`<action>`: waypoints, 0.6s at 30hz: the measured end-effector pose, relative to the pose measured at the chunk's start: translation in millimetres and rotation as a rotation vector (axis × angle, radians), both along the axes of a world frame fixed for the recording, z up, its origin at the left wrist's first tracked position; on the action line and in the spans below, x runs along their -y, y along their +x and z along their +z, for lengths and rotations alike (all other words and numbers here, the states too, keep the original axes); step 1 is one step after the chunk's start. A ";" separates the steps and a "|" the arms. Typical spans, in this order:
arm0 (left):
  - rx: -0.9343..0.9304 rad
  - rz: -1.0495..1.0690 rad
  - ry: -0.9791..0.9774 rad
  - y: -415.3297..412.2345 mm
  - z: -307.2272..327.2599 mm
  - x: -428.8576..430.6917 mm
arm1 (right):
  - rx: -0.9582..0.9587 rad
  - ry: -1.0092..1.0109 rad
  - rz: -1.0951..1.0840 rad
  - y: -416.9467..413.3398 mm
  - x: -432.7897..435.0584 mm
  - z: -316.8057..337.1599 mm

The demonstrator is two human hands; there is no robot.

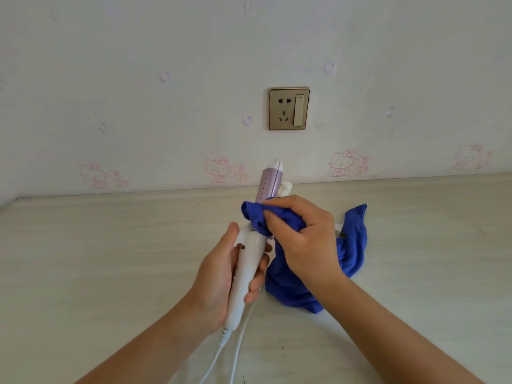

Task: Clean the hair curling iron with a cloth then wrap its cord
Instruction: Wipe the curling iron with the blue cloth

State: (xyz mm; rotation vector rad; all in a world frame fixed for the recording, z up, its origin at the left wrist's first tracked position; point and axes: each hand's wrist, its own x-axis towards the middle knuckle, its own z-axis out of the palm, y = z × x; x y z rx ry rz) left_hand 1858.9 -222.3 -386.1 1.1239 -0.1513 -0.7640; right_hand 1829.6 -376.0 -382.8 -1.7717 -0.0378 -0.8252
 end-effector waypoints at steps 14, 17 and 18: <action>0.008 -0.117 -0.005 0.1 -2.6 -8.7 | -0.106 0.010 0.155 -0.4 19.0 6.9; 0.061 -0.080 0.008 7.3 -0.9 -13.9 | -0.124 -0.064 0.225 0.1 8.5 0.6; 0.064 -0.088 0.003 7.4 -1.6 -14.6 | -0.106 -0.063 0.177 1.9 9.0 1.5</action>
